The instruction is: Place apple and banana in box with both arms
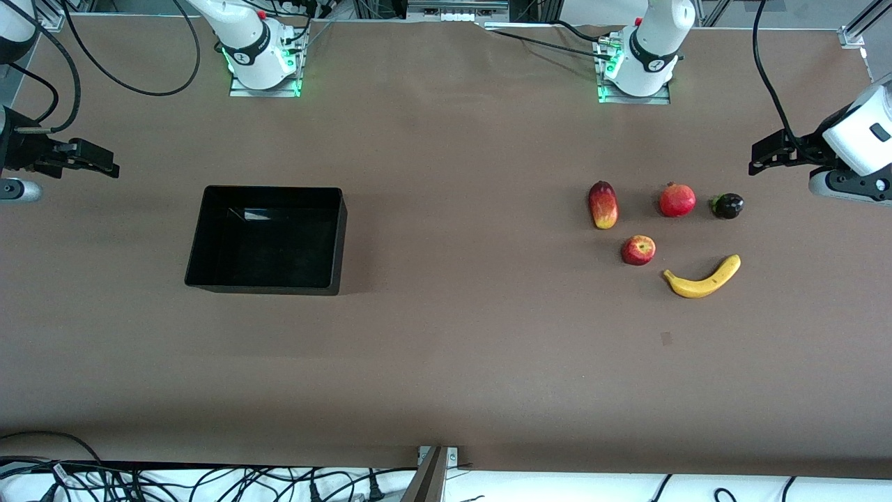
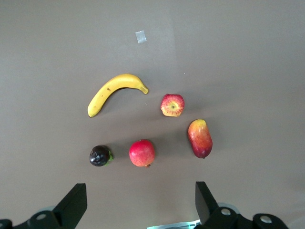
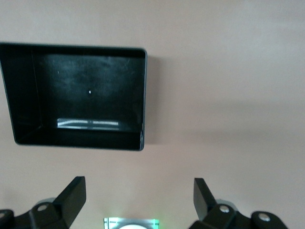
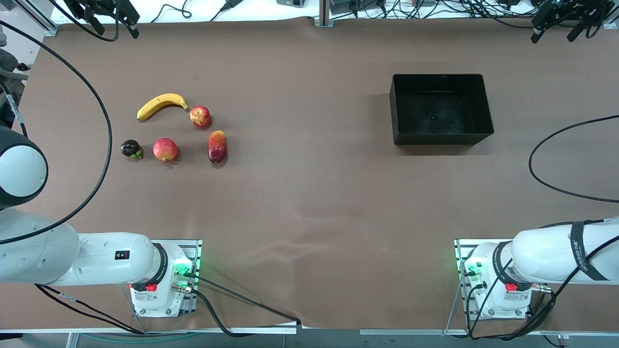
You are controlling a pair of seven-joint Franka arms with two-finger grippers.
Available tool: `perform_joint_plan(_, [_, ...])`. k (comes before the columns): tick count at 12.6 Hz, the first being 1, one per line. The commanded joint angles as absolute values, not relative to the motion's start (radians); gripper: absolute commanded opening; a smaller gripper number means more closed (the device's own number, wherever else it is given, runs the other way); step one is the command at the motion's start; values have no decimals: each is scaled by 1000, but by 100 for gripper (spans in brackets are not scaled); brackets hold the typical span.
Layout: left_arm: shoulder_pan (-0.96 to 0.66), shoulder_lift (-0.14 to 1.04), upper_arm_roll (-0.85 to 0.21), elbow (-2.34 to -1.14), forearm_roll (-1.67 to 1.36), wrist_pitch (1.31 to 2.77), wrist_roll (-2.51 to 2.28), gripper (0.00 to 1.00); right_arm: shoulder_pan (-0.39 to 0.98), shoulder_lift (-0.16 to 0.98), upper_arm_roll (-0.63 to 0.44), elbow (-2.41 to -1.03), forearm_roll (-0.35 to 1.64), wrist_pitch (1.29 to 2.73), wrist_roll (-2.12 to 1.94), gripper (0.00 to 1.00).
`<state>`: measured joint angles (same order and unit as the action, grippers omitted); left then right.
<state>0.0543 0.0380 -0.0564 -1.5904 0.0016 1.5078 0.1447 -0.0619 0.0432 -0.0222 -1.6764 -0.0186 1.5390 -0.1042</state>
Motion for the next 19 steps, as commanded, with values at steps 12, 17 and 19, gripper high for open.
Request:
perform_joint_plan(12, [61, 48, -60, -1571, -3, 1505, 141, 100, -74, 299, -18, -2250, 67, 2370, -63, 93])
perform_joint_plan(17, [61, 48, -60, -1571, -3, 1505, 141, 100, -75, 307, -20, -2240, 63, 2358, -124, 0])
perform_joint_plan(19, [61, 48, -60, -1571, -3, 1505, 141, 100, -77, 302, -20, -2218, 63, 2355, -130, 0])
